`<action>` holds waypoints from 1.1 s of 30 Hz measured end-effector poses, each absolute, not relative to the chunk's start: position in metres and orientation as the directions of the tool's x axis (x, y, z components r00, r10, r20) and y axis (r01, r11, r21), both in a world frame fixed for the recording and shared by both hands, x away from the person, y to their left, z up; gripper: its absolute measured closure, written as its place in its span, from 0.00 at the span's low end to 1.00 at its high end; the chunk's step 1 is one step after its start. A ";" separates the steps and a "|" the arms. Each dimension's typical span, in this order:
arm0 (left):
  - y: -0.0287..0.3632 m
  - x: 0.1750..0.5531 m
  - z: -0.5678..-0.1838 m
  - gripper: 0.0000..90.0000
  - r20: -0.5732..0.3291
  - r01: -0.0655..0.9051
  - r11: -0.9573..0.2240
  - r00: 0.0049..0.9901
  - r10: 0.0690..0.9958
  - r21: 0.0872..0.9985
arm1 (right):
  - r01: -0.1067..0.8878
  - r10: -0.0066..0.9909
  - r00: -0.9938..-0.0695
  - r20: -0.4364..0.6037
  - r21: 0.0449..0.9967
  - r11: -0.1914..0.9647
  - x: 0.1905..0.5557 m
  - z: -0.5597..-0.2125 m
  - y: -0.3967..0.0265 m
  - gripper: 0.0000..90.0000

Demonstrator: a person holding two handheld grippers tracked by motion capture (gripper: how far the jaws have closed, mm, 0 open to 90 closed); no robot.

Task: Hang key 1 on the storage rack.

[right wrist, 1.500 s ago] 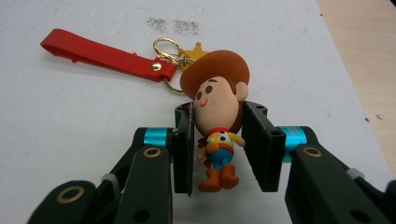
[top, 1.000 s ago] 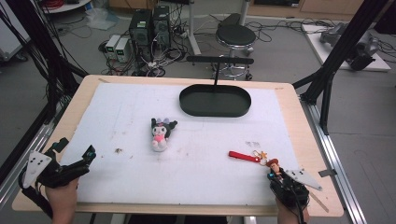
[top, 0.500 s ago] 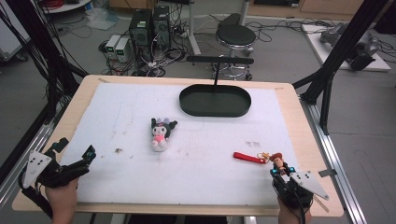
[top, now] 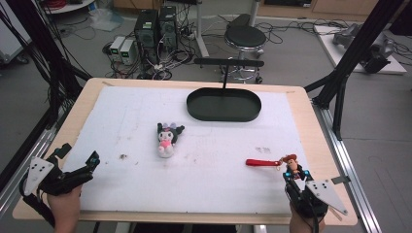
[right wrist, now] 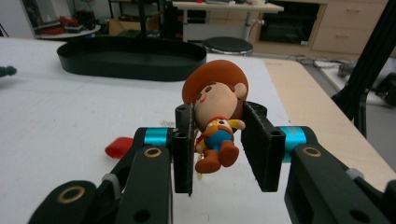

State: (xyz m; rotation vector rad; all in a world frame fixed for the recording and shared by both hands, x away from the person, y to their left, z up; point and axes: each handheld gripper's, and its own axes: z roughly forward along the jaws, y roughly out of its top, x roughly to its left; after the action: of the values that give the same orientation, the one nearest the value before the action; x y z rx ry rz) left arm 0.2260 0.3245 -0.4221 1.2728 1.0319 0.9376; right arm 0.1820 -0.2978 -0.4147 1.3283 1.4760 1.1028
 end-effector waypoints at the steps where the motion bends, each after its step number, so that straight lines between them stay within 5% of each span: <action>1: 0.324 0.226 -0.422 0.04 -0.080 0.012 0.080 0.285 0.955 0.997 | 0.246 0.996 -0.082 -0.032 0.968 0.052 0.181 -0.414 -0.297 0.73; 33: 0.324 0.227 -0.423 0.04 -0.080 0.015 0.079 0.283 0.956 0.997 | 0.081 0.991 -0.119 -0.054 0.995 0.064 0.194 -0.370 -0.279 0.73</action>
State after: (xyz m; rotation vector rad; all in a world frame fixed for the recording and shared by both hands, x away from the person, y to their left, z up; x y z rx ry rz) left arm 0.2272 0.3243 -0.4232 1.2756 1.0347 0.9373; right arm 0.1943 -0.2793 -0.3697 1.1691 1.3856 1.2084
